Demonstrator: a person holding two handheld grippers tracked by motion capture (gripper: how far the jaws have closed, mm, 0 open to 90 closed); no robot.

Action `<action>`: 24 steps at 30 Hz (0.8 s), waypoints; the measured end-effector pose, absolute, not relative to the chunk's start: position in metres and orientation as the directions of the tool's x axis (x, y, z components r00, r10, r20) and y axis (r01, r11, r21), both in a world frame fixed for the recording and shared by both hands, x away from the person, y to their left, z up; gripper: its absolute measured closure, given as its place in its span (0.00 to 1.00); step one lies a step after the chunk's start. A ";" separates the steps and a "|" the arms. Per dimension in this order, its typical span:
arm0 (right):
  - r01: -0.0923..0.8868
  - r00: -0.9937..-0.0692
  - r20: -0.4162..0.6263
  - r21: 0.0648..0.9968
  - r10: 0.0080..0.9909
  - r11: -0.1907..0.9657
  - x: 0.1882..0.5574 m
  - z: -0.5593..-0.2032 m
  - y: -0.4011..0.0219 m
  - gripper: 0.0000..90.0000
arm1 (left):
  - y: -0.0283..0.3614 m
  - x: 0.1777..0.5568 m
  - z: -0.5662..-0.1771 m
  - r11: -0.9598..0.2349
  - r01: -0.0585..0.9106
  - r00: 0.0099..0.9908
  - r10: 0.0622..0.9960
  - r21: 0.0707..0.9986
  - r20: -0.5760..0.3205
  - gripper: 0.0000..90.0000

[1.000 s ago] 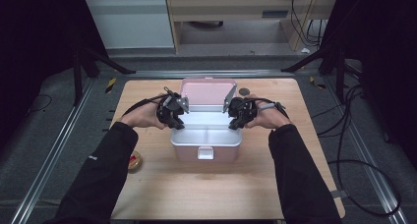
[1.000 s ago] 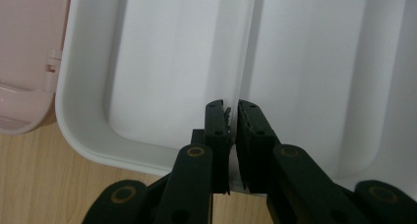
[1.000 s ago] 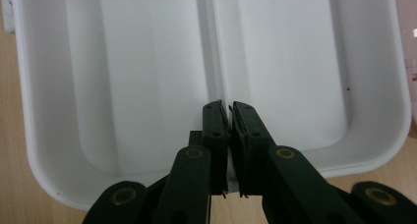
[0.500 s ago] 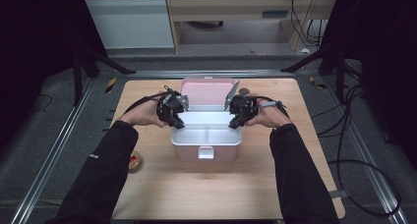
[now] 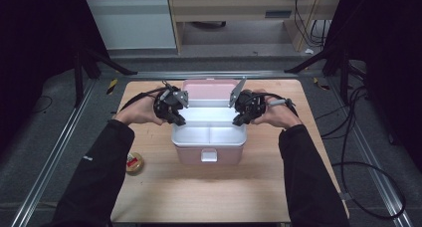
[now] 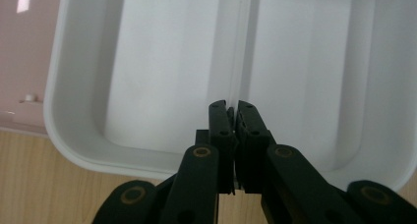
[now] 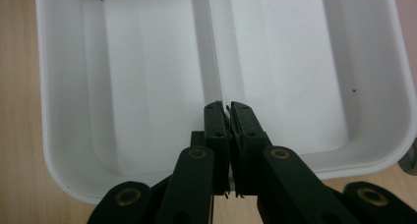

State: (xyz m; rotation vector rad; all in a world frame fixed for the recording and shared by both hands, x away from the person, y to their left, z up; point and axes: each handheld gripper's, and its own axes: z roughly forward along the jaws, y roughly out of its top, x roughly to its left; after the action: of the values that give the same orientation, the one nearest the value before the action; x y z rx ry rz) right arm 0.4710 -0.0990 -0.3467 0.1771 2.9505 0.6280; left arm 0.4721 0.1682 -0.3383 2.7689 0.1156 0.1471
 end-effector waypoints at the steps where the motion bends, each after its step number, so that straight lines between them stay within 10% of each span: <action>1: 0.086 -0.986 -0.098 0.410 0.138 0.908 0.468 -0.341 -0.099 0.97 | 0.169 0.469 -0.334 -0.929 0.060 0.991 0.099 0.364 0.091 0.96; 24: 0.055 -0.994 -0.067 0.406 0.090 0.912 0.355 -0.321 -0.084 0.99 | 0.179 0.356 -0.321 -0.946 0.020 0.997 0.044 0.323 0.068 0.97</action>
State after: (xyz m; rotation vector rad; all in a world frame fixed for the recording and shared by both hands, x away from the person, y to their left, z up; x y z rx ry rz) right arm 0.3545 -0.0840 -0.3213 0.1139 2.9891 0.6307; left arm 0.3556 0.1793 -0.3206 2.8110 0.0464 0.1063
